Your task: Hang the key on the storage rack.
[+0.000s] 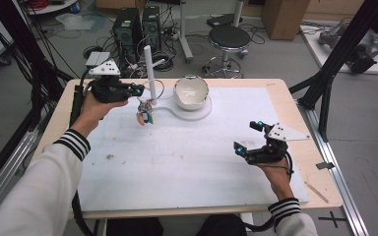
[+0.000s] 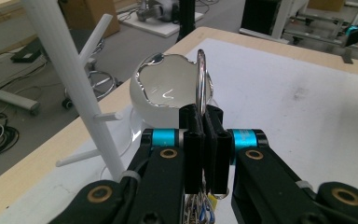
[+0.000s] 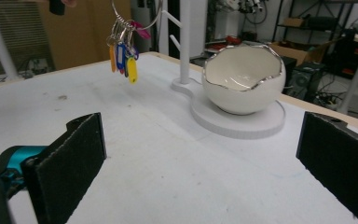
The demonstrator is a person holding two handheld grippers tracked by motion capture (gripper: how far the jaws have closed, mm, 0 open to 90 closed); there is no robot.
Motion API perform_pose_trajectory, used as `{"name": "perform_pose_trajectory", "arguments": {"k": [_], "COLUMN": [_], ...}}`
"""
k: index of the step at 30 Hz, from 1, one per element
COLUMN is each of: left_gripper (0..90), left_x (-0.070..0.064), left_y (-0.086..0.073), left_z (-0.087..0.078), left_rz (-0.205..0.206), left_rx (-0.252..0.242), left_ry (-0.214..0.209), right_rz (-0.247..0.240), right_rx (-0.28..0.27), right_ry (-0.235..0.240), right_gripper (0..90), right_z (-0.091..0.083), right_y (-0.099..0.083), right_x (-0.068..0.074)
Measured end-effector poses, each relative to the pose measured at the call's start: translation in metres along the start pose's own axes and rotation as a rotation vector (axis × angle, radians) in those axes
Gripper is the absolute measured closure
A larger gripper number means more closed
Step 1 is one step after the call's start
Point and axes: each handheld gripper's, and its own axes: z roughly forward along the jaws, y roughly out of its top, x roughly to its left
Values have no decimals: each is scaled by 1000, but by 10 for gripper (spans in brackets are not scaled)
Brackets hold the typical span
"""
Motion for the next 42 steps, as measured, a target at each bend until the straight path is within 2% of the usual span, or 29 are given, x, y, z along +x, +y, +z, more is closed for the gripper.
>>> {"name": "perform_pose_trajectory", "arguments": {"k": [1,6,11,14,15,23,31,32,38,42], "left_gripper": [871,871,871,871,871,871,871,871,870,870], "left_x": [2,9,16,20,21,30,38,38,44,46], "left_y": [-1,-5,-10,-12,-13,-19,-25,-26,-31,-33], "left_z": [1,7,12,15,16,22,29,30,34,37], "left_rz": [-7,-28,-41,-63,-68,-88,-113,-120,-140,-144], "left_rx": [-1,-6,9,5,6,23,32,32,41,50], "left_ry": [6,32,53,66,70,96,112,115,122,126], "right_rz": [4,12,0,-1,14,39,47,35,71,62], "right_rx": [-3,2,-7,-24,-20,-74,-69,-71,-91,-97], "right_ry": [-20,-51,-79,-83,-84,-85,-103,-106,-110,-122], "right_gripper": [9,9,9,9,9,9,9,9,9,9], "right_z": [-3,-8,-12,-14,-14,-18,-19,-19,-21,-21], "right_y": [-7,-19,-28,-34,-36,-51,-65,-66,-67,-68], "right_x": [-1,-3,-3,-4,-3,-5,-5,-6,-6,-6]}}
